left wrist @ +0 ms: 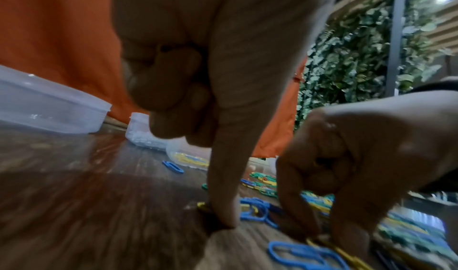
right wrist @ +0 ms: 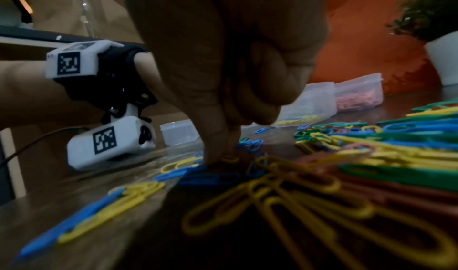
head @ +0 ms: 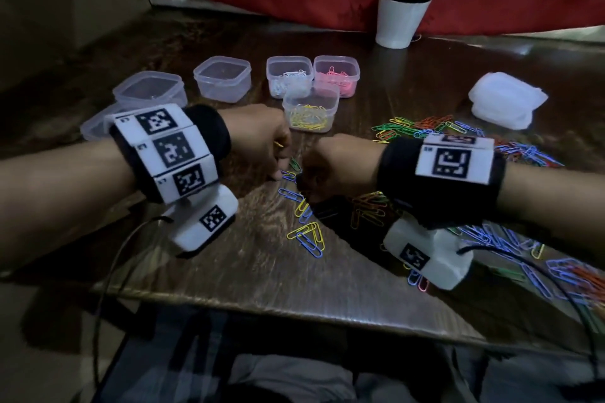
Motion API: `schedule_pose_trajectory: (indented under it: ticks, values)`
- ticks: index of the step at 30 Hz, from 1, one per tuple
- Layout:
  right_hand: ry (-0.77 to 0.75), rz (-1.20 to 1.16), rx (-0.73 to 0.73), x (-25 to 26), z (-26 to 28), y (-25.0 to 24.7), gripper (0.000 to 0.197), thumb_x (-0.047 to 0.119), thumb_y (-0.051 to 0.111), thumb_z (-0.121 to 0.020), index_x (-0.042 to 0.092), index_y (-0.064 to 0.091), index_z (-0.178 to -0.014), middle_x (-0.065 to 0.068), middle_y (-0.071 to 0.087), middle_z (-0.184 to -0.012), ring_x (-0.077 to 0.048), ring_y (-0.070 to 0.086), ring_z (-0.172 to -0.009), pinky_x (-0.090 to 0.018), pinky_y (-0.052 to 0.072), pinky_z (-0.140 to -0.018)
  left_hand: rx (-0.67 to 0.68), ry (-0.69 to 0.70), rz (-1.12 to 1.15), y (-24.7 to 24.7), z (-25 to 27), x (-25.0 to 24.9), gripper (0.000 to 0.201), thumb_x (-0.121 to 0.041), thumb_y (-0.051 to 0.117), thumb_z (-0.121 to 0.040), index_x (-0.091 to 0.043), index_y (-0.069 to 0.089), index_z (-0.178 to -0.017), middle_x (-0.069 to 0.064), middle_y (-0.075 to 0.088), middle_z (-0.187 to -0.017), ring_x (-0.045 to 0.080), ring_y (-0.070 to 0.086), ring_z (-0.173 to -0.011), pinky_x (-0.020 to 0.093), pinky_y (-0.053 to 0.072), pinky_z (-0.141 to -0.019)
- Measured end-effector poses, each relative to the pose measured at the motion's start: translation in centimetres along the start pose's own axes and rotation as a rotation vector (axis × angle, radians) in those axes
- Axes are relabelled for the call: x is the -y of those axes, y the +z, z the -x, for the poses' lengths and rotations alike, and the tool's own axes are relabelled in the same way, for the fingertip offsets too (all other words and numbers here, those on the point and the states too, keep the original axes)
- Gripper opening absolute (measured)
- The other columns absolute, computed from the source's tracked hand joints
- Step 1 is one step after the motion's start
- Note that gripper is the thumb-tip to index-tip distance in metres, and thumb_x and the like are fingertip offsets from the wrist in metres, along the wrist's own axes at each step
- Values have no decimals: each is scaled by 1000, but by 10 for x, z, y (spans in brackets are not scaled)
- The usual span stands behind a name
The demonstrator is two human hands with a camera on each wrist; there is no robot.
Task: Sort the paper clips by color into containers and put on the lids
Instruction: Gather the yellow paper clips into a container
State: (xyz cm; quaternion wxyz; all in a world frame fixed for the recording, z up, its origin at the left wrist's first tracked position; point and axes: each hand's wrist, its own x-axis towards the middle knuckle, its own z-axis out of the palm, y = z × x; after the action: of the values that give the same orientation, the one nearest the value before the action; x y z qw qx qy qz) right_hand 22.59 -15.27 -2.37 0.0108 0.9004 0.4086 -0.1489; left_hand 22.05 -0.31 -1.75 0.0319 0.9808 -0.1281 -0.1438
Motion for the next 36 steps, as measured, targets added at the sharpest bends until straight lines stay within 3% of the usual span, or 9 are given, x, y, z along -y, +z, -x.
schedule_pose_trajectory:
  ticks: [4,7,11,16,20,27,32,34,36]
  values:
    - [19,-247,130,-8,-8,2,23,16,68,-82,19,54,-64,0,53,-68,-14,48,-69,-18,36,-53,102,-48,248,3,4,15,15,-22,75,-76,-19,64,-66,-7,59,-61,9,48,-60,23,37,-63]
    - [61,-355,124,-17,-6,3,28,15,60,-88,18,47,-63,4,46,-61,-8,41,-54,-14,35,-44,130,-96,643,8,17,20,26,-29,65,-85,-8,61,-70,5,49,-60,16,39,-54,25,32,-52]
    - [94,-570,62,-29,0,-7,25,10,54,-90,17,46,-68,-3,44,-64,-12,39,-51,-17,32,-37,136,-223,1061,20,28,13,27,-19,45,-94,-8,56,-72,-10,33,-41,-1,19,-34,10,10,-33]
    - [138,-461,164,-36,5,-9,19,12,59,-88,14,50,-71,0,44,-58,-6,40,-37,-13,29,-31,52,-60,840,25,41,0,6,-10,69,-79,-6,69,-75,-11,64,-55,-3,50,-49,9,37,-50]
    - [172,-372,85,-36,7,-11,14,16,62,-85,11,53,-77,-1,44,-60,-13,38,-50,-16,30,-35,-118,-69,612,21,40,1,14,-20,81,-69,-13,74,-79,0,70,-67,1,53,-60,20,39,-67]
    - [3,-338,91,-19,6,-12,27,15,61,-87,18,47,-64,3,45,-62,-9,40,-53,-18,34,-47,-107,-184,177,17,21,-18,22,-31,80,-68,-19,64,-62,-4,58,-62,11,48,-64,23,33,-60]
    - [-181,-96,117,-4,2,-2,8,15,67,-82,15,63,-89,5,50,-73,-11,46,-67,-9,30,-52,113,-254,570,13,20,-11,12,-13,75,-75,-6,69,-69,-6,58,-49,8,49,-50,15,37,-50]
    - [-195,-84,134,-4,-4,0,16,13,69,-80,11,65,-95,4,52,-73,-12,47,-71,-9,31,-52,123,-319,754,11,25,-6,24,-12,65,-84,-9,65,-60,-5,44,-38,5,33,-30,10,22,-34]
    - [-209,-127,127,-6,-7,-1,14,10,71,-77,16,59,-81,11,49,-66,-7,45,-62,-7,32,-51,113,-381,918,12,31,1,42,-16,51,-91,-14,58,-50,-7,28,-39,2,17,-29,7,9,-36]
